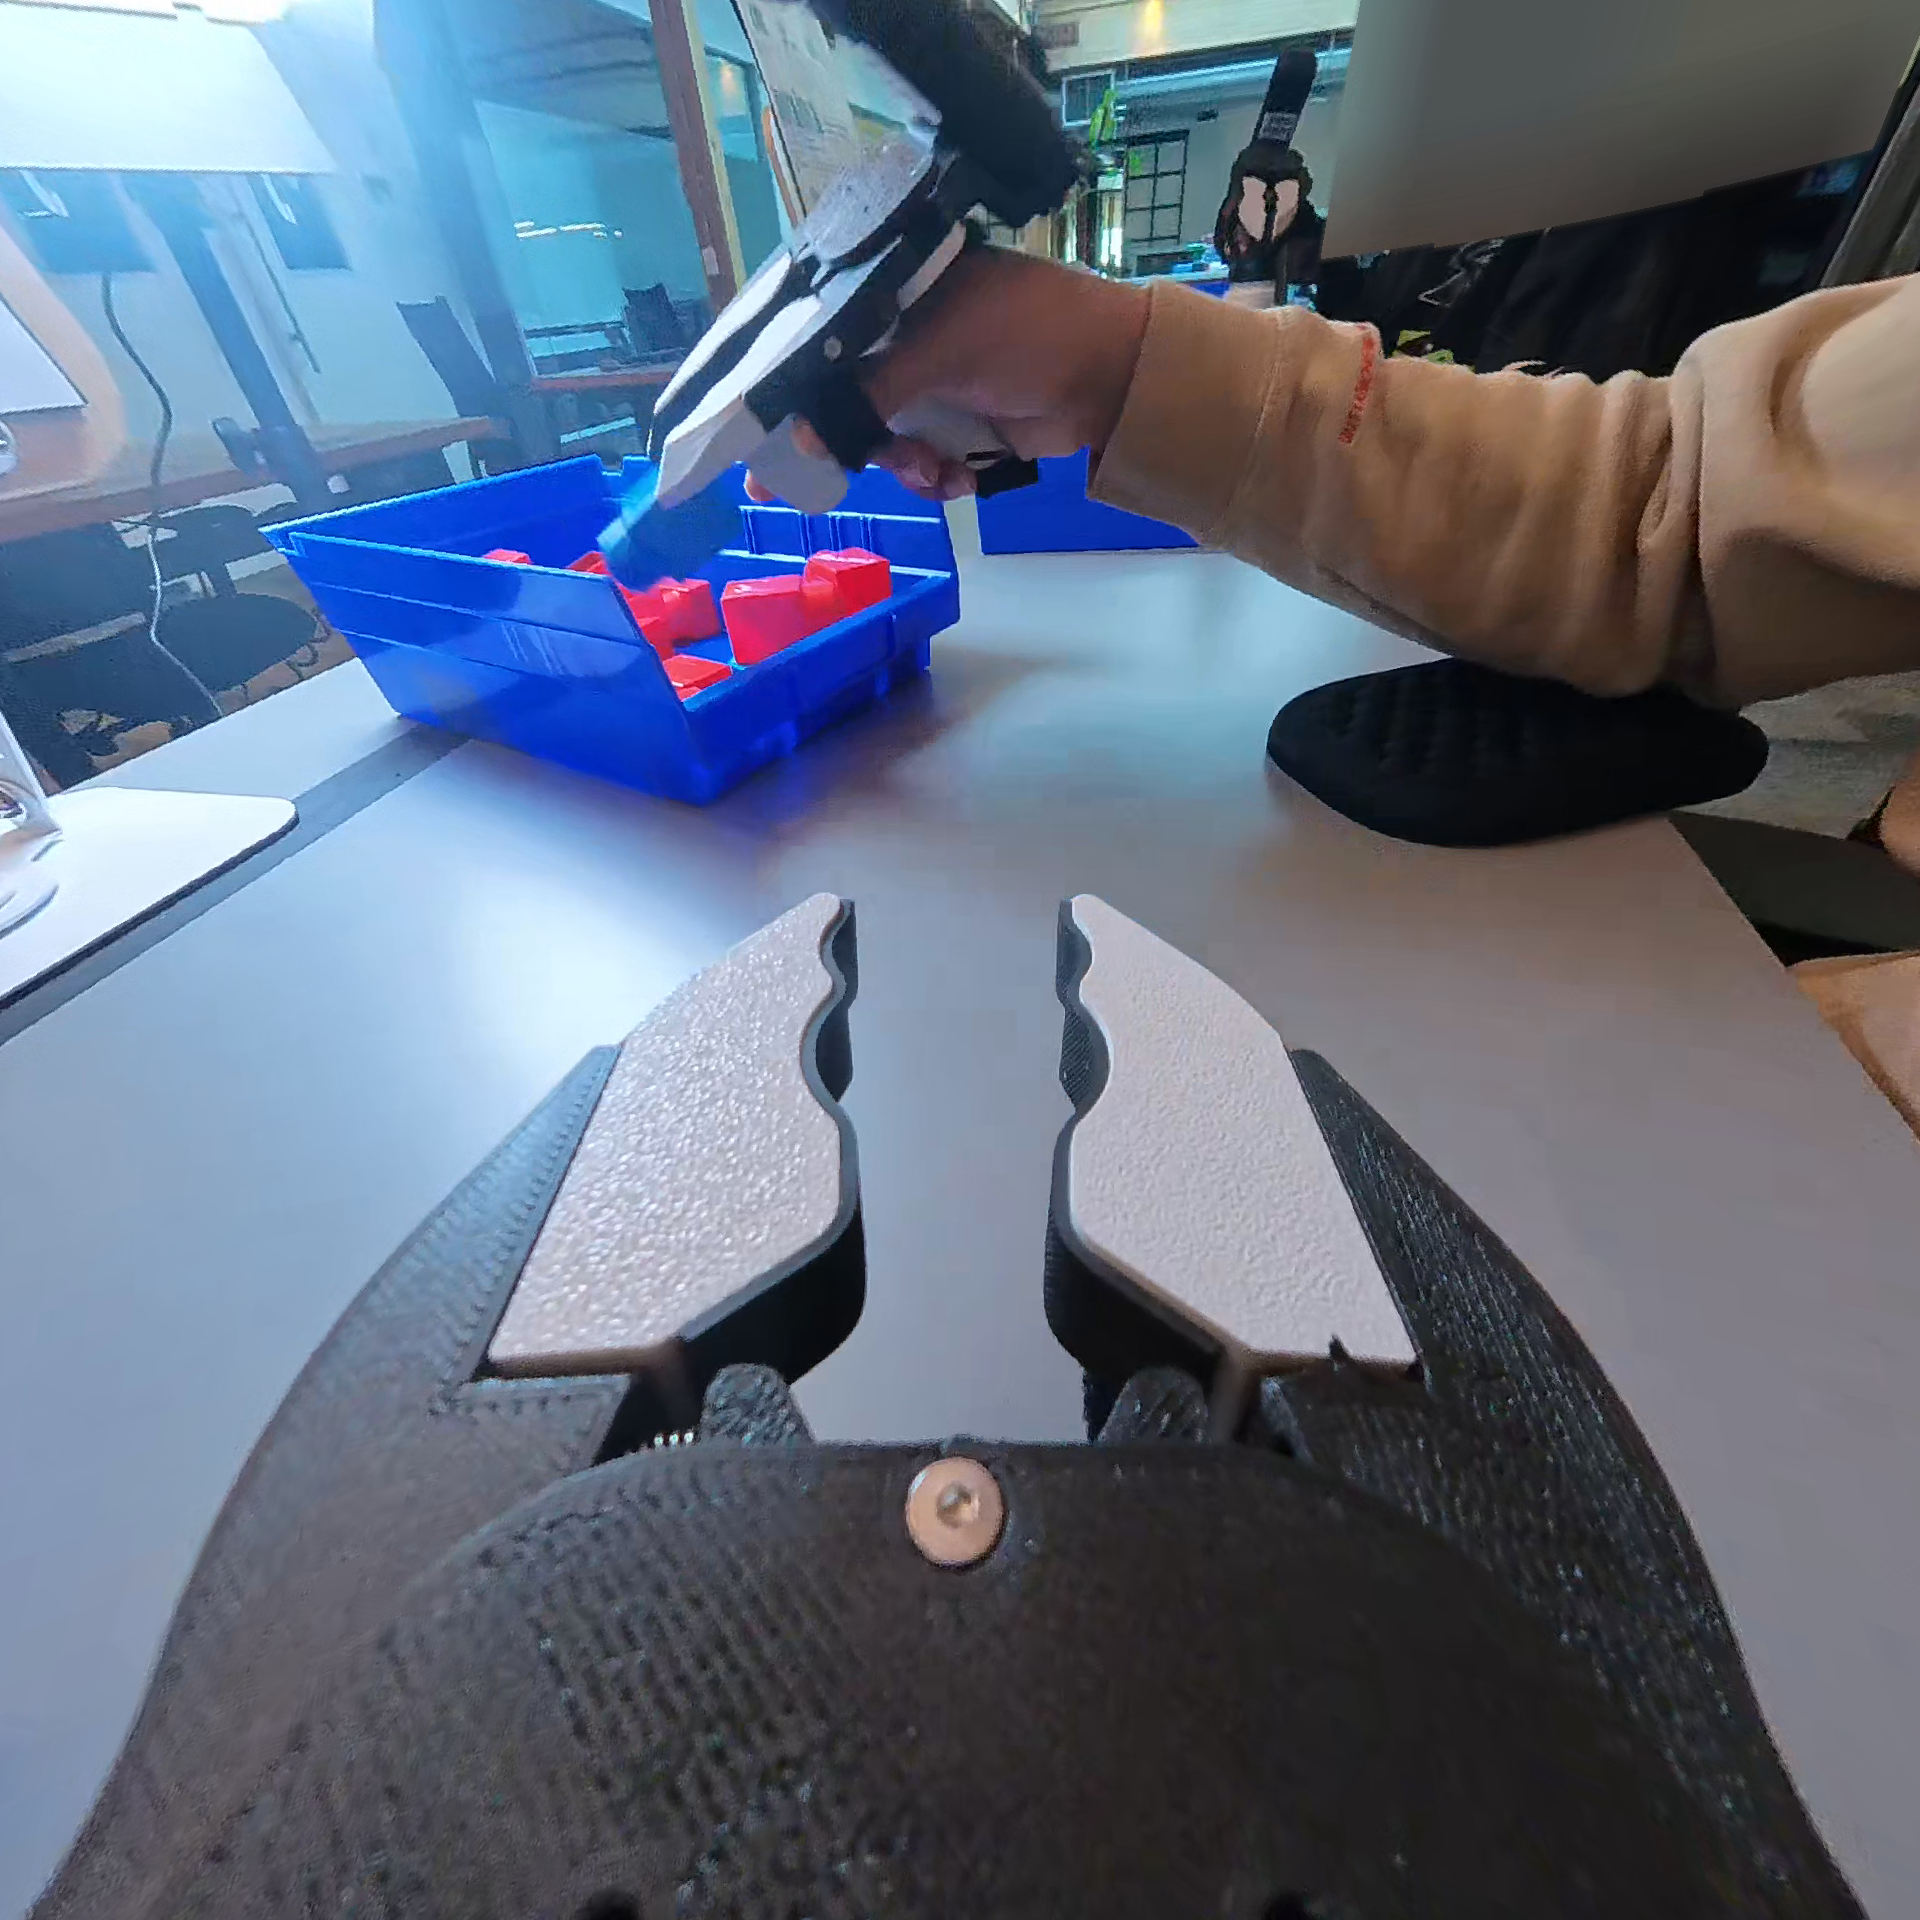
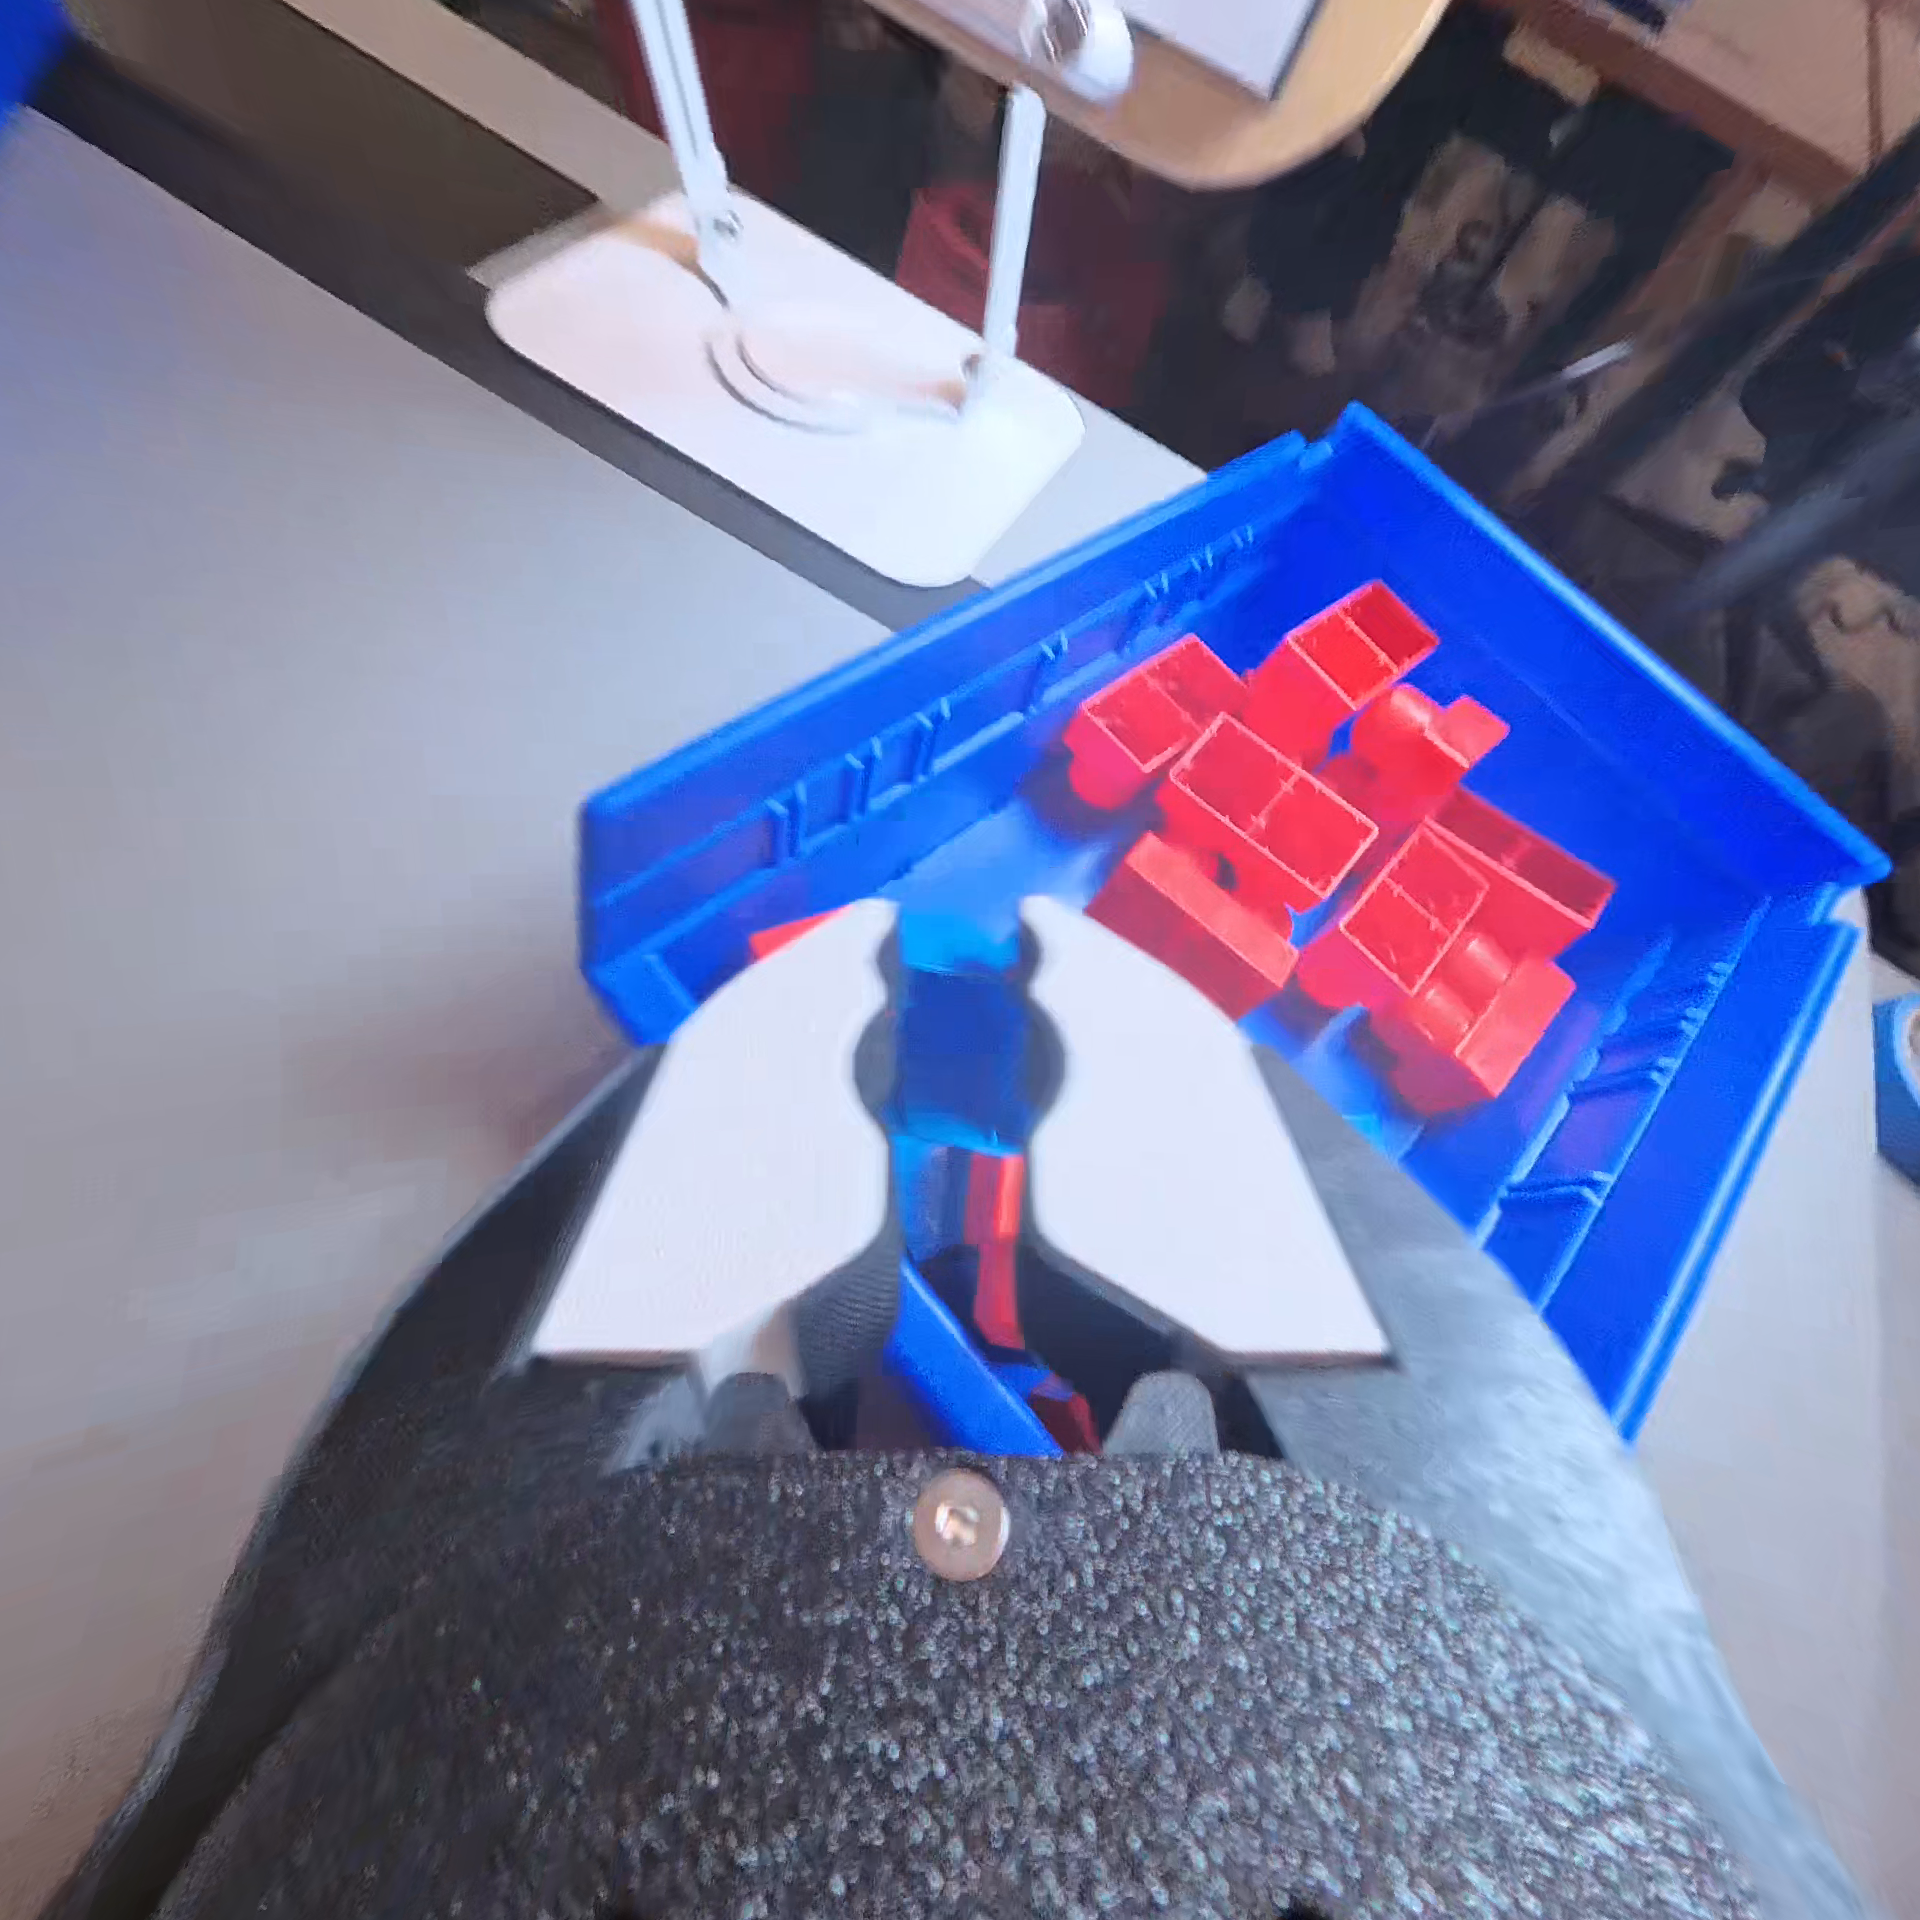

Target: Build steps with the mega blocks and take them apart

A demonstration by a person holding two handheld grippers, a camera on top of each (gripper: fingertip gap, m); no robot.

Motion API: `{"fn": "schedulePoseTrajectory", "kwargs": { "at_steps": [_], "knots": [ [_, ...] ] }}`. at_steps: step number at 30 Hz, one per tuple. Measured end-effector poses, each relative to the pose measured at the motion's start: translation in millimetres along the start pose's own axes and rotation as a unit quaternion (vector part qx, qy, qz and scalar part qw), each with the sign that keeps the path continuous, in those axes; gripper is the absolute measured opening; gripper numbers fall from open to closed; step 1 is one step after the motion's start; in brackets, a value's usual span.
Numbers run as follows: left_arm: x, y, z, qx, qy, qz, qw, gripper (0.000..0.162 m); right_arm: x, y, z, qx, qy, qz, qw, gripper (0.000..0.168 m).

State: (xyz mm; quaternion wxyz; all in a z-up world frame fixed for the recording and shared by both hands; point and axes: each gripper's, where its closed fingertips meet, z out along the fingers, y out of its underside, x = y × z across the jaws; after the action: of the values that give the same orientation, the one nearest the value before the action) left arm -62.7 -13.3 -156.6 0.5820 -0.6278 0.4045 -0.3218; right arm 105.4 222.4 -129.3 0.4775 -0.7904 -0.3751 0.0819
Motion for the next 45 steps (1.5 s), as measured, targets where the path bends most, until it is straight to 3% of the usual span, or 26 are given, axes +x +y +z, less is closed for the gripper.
{"fn": "schedulePoseTrajectory", "kwargs": {
  "at_steps": [1,2,8,18,22,27,32,39,43,45],
  "knots": [
    [0,1,0,-0.001,0.0,0.001,1.0,0.037,3,6,7,-0.008,0.008,0.005,1.0,0.004],
    [-1,1,0,-0.002,-0.001,0.001,1.0,0.036,3,10,13,-0.012,0.013,0.001,1.0,0.004],
    [-1,3,0,-0.006,0.0,0.003,1.0,0.035,-9,8,25,-0.014,0.012,-0.052,0.998,0.023],
    [-18,5,-4,-0.019,-0.03,-0.013,0.999,0.037,-16,-35,-48,0.139,-0.049,-0.003,0.989,0.027],
    [-51,-14,-24,-0.022,-0.088,0.007,0.996,0.039,-19,-26,-69,0.152,-0.047,-0.005,0.987,0.027],
    [-127,-49,-84,-0.044,-0.205,-0.008,0.978,0.043,-18,-5,-77,0.145,-0.045,0.005,0.988,0.028],
    [-215,-56,-161,-0.136,-0.327,-0.019,0.935,0.046,-16,18,-66,0.112,-0.037,0.017,0.993,0.028],
    [-309,21,-262,-0.399,-0.407,-0.067,0.819,0.058,-15,33,-50,0.08,-0.011,-0.011,0.997,0.028],
    [-332,45,-300,-0.478,-0.421,-0.085,0.766,0.062,-15,37,-41,0.062,0.0,-0.024,0.998,0.028],
    [-337,50,-311,-0.496,-0.421,-0.097,0.753,0.062,-18,39,-37,0.059,-0.002,-0.029,0.998,0.028]
  ]
}}
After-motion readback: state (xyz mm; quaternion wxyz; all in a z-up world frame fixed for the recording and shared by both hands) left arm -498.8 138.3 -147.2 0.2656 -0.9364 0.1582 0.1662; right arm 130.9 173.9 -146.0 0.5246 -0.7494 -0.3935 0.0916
